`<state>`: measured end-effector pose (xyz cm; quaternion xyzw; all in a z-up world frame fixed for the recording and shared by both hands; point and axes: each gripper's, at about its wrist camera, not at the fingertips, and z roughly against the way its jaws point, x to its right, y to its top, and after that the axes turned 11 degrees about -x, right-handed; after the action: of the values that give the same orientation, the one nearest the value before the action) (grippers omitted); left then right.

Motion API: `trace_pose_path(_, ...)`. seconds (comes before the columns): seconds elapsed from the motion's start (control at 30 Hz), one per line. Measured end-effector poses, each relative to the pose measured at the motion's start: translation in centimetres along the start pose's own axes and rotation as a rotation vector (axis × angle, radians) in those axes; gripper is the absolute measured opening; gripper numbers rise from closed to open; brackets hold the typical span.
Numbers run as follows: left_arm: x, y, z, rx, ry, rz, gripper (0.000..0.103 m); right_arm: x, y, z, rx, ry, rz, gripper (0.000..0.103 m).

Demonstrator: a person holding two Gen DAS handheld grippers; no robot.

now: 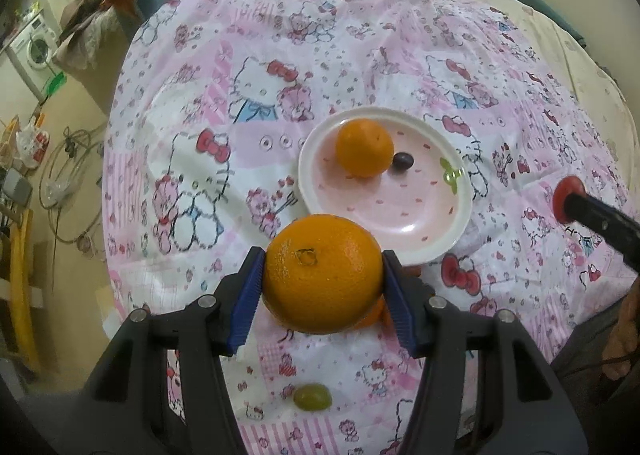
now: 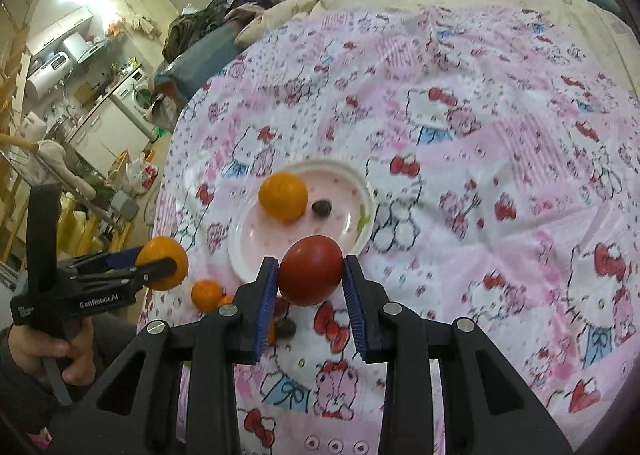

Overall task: Organize fruits
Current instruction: 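Carry both fruits to the plate while the left gripper releases the orange onto it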

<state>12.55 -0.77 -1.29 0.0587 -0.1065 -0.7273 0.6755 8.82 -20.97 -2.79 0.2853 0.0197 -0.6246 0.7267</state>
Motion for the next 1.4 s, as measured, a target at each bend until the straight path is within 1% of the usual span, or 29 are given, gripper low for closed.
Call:
trace_pose_path(0.17,0.7,1.4,-0.7,-0.017,-0.009,-0.002,0.053,1.1,2.0,-0.7,0.008,-0.014,-0.045,0.034)
trace_pose_path(0.43,0.8,3.5,-2.0,-0.027,0.010,-0.005,0.053,1.6,4.2,-1.6,0.004,-0.017,-0.019,0.034)
trace_pose_path(0.6,0.5,4.5,-3.4,-0.042,0.034,-0.002,0.053,2.6,5.8,-3.6,-0.039,0.011,-0.039,0.034)
trace_pose_path(0.7,0.3,4.8,-4.5,-0.068,0.018,-0.001,0.053,3.0,6.5,-4.8,-0.062,0.020,-0.044,0.034)
trace_pose_path(0.83,0.5,5.2,-5.6,-0.098,0.023,-0.012,0.053,3.3,7.3,-5.9,-0.083,0.023,-0.041,0.034)
trace_pose_path(1.03,0.7,5.8,-6.5,-0.103,0.043,-0.025,0.053,3.5,8.4,-7.6,-0.116,0.024,-0.018,0.034)
trace_pose_path(1.2,0.8,6.0,-7.3,-0.109,0.039,-0.035,0.054,4.2,9.0,-9.3,-0.163,0.045,-0.041,0.034)
trace_pose_path(1.27,1.2,6.1,-7.4,-0.106,0.044,-0.056,0.054,4.3,9.1,-10.1,-0.187,0.055,-0.047,0.034)
trace_pose_path(1.4,1.9,6.7,-7.6,-0.100,0.014,-0.072,0.054,4.0,9.2,-11.8,-0.229,0.038,-0.031,0.034)
